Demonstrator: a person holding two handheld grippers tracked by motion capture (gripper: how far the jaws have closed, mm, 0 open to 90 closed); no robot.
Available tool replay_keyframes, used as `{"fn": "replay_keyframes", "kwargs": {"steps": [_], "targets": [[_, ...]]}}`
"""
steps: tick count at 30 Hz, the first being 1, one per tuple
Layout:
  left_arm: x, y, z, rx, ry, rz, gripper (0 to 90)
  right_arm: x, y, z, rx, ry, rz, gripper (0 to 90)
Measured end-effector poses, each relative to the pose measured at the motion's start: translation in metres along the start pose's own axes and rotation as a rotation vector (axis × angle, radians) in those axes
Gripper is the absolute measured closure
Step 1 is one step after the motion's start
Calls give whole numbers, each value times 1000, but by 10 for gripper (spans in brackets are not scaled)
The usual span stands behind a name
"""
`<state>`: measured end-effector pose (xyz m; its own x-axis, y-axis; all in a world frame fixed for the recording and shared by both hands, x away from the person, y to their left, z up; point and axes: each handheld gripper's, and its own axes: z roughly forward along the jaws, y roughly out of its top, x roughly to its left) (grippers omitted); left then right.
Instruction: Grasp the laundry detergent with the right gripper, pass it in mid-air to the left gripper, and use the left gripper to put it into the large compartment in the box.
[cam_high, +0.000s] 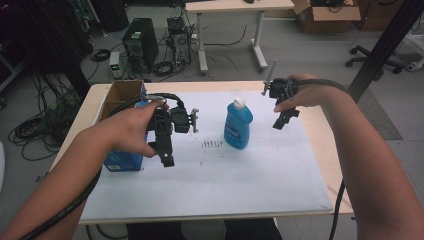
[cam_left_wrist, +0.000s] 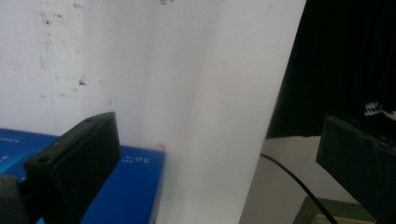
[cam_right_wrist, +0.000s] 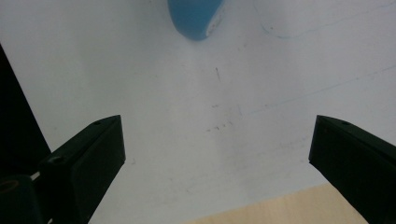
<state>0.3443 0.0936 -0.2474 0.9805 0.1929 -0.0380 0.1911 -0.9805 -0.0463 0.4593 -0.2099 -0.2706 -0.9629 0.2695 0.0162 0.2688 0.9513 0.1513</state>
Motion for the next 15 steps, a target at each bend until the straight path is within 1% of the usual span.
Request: {"fn": "replay_keyframes", "kwargs": {"steps": [2,3,5,8,9,10,11,12,15], "targets": [[-1,1,0,-1,2,3,2,2,-2,0,-9,7,-4,40],[-1,2,0,0,1,4,2,8,-6,0,-24,14,-2,39],[-2,4,0,-3,9,16,2,13,-9,0,-43,17,-1,39],[-2,4,-2,-20,9,17,2,21,-16,1,-105,21,23,37],[-2,4,-3,-22,12,16,2,22,-17,2,-119,20,27,37],[-2,4,-3,-22,12,16,2,25,-19,4,-154,24,22,37],[-1,4,-4,-19,13,14,2,26,-20,5,-169,26,25,38],[-1,4,-5,-20,13,14,2,29,-22,6,-191,23,30,36],[-1,4,-6,-19,15,15,2,34,-25,10,-225,1,36,34]]}}
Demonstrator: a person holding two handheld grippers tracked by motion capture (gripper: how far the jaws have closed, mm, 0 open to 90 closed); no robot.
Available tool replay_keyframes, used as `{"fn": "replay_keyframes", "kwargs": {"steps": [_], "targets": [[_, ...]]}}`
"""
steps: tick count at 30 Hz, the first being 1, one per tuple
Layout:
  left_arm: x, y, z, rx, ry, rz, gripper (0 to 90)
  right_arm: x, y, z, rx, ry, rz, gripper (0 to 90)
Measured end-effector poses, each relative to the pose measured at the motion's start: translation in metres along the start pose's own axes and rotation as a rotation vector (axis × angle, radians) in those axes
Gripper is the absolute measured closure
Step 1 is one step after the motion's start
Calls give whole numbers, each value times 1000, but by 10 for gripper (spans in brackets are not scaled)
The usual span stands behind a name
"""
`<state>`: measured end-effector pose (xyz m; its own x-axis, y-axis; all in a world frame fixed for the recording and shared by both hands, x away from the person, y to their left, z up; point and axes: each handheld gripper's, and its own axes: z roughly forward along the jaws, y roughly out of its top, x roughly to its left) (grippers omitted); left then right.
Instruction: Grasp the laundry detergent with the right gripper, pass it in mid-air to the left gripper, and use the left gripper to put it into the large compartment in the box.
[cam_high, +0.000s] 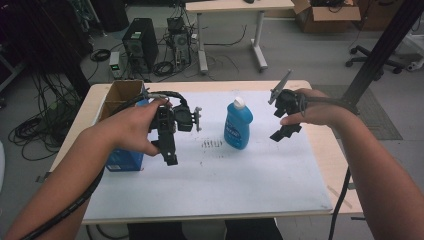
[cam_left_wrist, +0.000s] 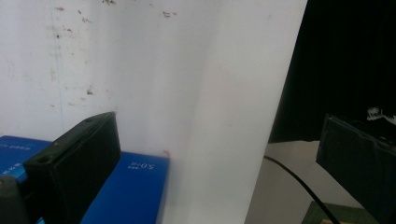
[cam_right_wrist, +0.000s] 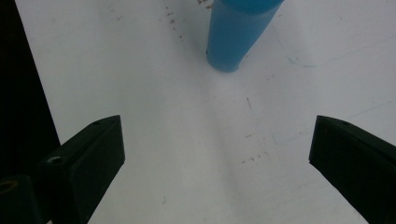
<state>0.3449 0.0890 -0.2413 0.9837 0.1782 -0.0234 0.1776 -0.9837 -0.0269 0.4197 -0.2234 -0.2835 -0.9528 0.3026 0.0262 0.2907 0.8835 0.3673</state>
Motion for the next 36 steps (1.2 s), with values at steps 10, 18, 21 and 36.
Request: {"fn": "replay_keyframes", "kwargs": {"steps": [10,18,21,36], "targets": [[0,1,0,7,-1,-1,2,8,-14,20,-121,-41,46,31],[0,3,0,14,-1,1,2,12,-21,33,-246,-81,104,28],[0,3,0,15,-2,4,2,14,-22,37,-268,-92,114,25],[3,0,4,24,-15,0,2,21,-25,71,-417,-160,195,21]]}}
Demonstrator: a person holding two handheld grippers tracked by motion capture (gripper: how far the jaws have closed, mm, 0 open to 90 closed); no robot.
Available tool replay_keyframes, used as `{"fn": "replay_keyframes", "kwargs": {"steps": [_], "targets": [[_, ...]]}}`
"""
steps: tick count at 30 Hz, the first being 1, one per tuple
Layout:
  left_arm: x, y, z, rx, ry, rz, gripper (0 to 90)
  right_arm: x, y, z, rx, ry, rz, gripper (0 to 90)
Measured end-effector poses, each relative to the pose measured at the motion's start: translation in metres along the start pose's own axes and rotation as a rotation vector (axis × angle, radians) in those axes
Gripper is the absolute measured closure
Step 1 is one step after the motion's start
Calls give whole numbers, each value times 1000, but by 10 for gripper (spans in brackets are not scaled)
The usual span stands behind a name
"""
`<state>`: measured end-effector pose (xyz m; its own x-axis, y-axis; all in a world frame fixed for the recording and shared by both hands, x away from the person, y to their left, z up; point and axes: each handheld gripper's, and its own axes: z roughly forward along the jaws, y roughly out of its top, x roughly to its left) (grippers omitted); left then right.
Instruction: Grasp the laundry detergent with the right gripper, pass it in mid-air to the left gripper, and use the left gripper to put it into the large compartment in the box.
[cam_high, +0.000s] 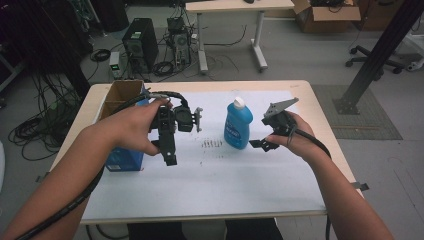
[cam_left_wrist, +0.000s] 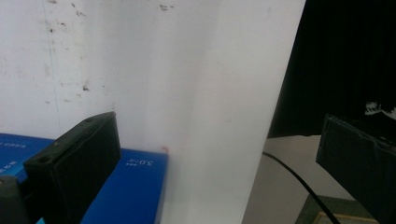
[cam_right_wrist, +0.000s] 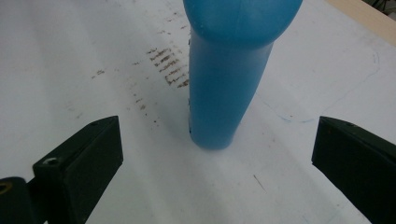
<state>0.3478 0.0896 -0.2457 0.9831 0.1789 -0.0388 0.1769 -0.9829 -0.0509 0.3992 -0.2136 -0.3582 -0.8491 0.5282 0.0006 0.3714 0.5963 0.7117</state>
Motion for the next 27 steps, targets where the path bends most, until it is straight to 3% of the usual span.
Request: {"fn": "replay_keyframes", "kwargs": {"steps": [6,18,27], "targets": [[1,0,1,2,-3,0,2,1,-5,8,-45,-6,25,17],[3,2,3,0,-10,5,2,5,-11,25,-179,-101,65,11],[3,0,4,5,-9,-5,2,11,-14,38,-251,-97,95,6]]}}
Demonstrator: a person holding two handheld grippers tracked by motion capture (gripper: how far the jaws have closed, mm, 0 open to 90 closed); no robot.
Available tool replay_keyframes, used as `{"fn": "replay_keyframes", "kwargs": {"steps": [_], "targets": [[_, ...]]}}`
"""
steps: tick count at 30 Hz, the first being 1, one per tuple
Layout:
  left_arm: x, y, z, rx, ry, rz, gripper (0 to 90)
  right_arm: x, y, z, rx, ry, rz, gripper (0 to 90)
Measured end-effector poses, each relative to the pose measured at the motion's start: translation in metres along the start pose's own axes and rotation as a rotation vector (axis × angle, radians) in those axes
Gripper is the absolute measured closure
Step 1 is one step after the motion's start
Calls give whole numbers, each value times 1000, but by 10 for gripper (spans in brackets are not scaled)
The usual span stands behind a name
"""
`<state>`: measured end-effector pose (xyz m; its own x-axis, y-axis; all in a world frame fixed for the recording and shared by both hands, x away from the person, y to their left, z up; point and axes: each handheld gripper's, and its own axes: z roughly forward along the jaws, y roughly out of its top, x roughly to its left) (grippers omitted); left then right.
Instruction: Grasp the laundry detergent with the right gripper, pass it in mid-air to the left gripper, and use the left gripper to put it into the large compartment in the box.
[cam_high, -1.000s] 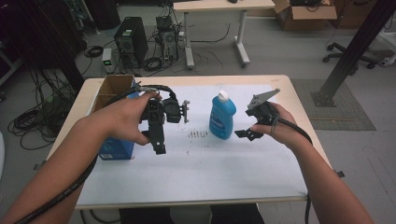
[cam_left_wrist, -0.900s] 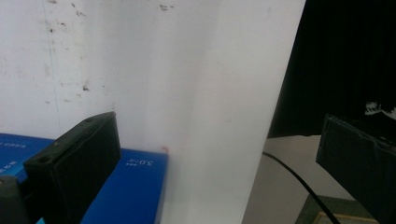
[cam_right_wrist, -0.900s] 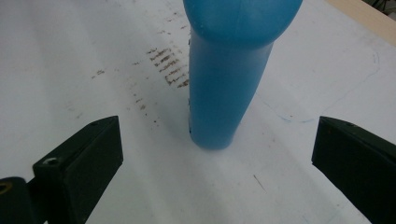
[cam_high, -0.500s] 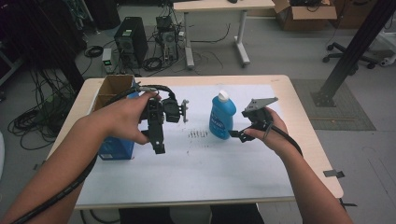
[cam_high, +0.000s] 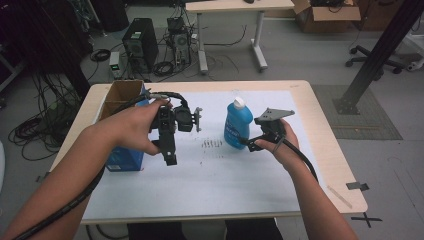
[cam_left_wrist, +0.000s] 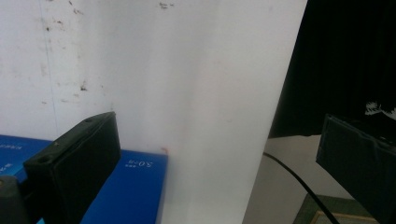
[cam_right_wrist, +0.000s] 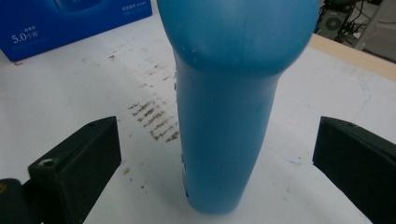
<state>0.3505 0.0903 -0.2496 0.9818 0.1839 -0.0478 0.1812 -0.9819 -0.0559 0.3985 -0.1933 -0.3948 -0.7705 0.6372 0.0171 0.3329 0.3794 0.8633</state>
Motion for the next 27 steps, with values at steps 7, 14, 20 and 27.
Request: {"fn": "replay_keyframes", "kwargs": {"steps": [7,14,20,27], "targets": [[-1,1,0,-5,-1,1,2,2,-4,13,-47,-14,23,4],[-1,2,0,0,-5,2,2,2,-7,23,-69,-9,51,5],[0,2,3,9,-15,-4,2,1,-9,31,-92,-13,86,5],[-1,1,4,4,-14,-5,2,1,-11,36,-97,-31,105,5]]}}
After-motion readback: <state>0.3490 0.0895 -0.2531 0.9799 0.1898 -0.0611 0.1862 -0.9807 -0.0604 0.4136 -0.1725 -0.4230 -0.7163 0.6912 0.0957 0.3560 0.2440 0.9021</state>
